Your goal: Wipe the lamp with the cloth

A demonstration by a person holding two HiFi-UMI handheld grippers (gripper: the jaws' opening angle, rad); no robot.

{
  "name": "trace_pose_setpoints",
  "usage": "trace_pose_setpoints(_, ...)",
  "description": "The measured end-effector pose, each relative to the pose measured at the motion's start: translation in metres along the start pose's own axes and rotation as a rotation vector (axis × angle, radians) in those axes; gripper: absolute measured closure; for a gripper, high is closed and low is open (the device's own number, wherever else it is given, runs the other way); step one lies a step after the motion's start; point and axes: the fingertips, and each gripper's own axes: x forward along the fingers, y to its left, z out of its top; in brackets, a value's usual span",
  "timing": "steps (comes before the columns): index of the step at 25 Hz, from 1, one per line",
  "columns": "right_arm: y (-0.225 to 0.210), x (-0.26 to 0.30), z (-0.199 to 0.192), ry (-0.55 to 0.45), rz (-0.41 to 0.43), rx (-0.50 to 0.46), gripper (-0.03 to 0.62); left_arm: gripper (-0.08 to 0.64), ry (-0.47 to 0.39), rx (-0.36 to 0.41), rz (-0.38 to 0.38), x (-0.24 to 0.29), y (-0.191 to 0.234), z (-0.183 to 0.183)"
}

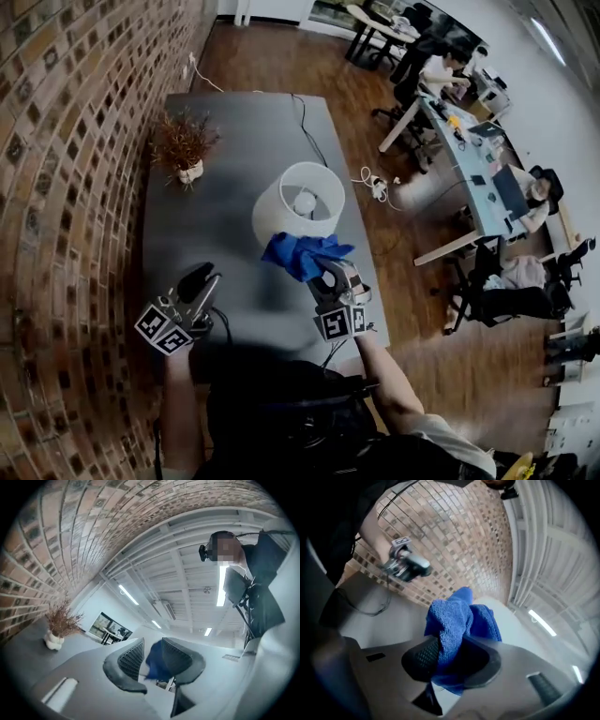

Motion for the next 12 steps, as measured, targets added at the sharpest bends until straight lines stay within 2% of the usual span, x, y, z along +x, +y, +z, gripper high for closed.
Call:
trace_pose_setpoints(3,0.051,-0.002,-0.027,0.058,0.143,0.071,0.479,0.449,0.013,0.04,-0.032,0.032,0.021,0.024)
trace_pose_setpoints(4,0.055,-0.009,-0.031,0.063,0.147,0.142,0.48,0.449,0.014,0.04,-0.044,0.046,0.031,0.031)
trace_pose_setpoints(5,0.05,-0.018,-0.037,0.066,0.117,0.256,0.48,0.449,0.012,0.026,-0.057,0.062,0.042,0.036)
trace_pose_setpoints(7,0.026,-0.037,-0.062,0.086,-0.019,0.607,0.48,0.449,0.014,-0.027,-0.081,0.097,0.065,0.04)
trace_pose_setpoints(9,-0.001,-0.053,-0.095,0.096,-0.175,1.057,0.48,0.449,0.037,-0.087,-0.105,0.136,0.085,0.035)
trace_pose_setpoints(11,-0.02,-0.055,-0.119,0.036,-0.265,1.472,0.48,0.437,0.06,-0.165,-0.133,0.173,0.099,0.024)
trace_pose_setpoints(12,-0.026,-0.051,-0.123,-0.021,-0.279,1.624,0.48,0.397,0.066,-0.214,-0.15,0.19,0.102,0.017)
